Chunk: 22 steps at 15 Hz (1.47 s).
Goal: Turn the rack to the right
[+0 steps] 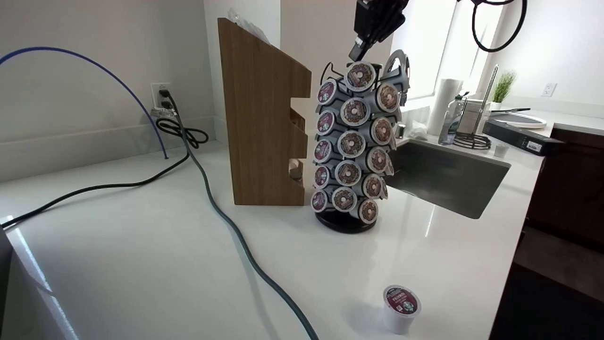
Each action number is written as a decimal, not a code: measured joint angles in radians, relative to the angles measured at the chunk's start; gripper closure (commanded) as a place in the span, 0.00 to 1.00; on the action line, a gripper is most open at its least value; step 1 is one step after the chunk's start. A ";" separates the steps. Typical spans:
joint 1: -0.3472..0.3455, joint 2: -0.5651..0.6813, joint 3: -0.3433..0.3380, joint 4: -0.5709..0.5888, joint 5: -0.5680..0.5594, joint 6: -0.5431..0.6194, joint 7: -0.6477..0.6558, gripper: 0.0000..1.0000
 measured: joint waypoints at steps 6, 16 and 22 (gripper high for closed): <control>0.000 0.000 -0.001 0.000 0.000 0.000 0.000 1.00; 0.000 -0.002 -0.001 0.001 -0.002 0.000 0.001 1.00; 0.007 -0.082 0.004 0.057 -0.007 -0.116 0.010 0.44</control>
